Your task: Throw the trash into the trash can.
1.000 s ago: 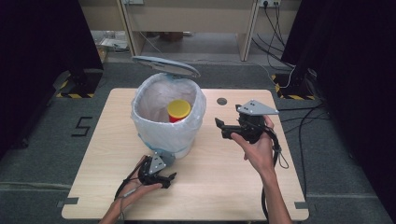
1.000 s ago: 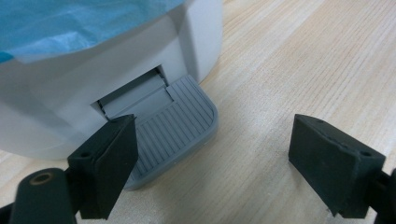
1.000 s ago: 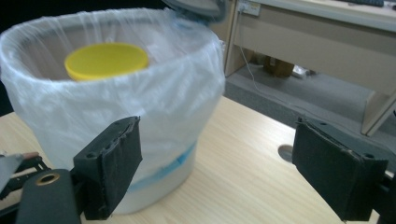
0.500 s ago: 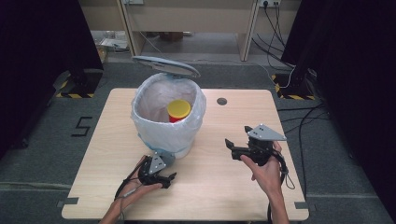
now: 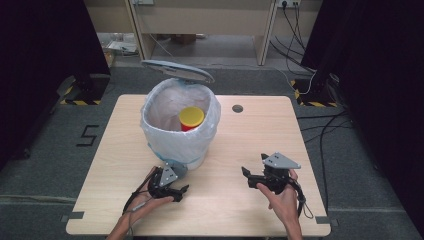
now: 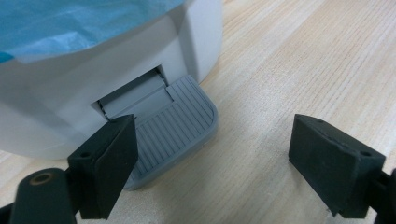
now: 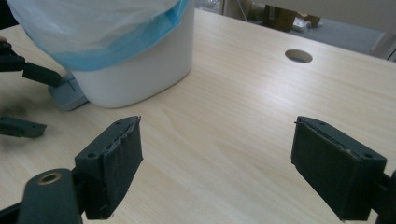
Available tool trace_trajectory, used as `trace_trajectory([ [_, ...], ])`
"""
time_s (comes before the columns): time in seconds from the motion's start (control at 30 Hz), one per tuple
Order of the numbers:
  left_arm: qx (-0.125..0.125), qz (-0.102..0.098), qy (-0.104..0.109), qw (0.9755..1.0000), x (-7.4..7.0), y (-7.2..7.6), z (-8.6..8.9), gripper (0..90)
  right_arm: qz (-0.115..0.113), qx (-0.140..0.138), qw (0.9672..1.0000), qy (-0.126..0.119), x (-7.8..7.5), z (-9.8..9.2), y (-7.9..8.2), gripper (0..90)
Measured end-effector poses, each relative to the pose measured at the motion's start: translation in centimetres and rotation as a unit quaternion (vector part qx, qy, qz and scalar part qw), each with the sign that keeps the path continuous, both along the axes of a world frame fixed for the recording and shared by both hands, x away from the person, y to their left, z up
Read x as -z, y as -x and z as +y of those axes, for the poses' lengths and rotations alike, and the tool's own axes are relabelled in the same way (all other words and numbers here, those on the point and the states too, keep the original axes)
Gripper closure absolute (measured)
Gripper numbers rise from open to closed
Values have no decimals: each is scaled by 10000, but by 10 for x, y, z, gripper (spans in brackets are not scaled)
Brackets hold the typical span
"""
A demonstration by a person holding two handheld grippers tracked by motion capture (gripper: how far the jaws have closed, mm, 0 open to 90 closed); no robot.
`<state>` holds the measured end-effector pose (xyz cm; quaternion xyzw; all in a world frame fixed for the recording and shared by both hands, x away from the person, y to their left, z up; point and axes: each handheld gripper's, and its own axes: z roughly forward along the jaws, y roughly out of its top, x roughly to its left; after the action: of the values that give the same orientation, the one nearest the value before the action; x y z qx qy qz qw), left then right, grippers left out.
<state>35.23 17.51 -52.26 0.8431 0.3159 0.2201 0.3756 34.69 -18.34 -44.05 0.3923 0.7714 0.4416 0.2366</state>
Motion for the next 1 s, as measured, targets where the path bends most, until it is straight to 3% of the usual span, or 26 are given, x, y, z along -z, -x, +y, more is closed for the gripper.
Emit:
trace_trajectory([
  [0.47, 14, 3, -1, 10000, 0, 0, 0, 148, 540, -86, 9984, 133, 47, 6, 2, 156],
  [0.83, 21, 2, -5, 10000, 0, 0, 0, 147, 897, -66, 9952, 382, 73, 8, 5, 156],
  [1.0, 22, 0, -7, 10000, 0, 0, 0, 148, 1042, 7, 9931, 545, 76, 8, 4, 156],
])
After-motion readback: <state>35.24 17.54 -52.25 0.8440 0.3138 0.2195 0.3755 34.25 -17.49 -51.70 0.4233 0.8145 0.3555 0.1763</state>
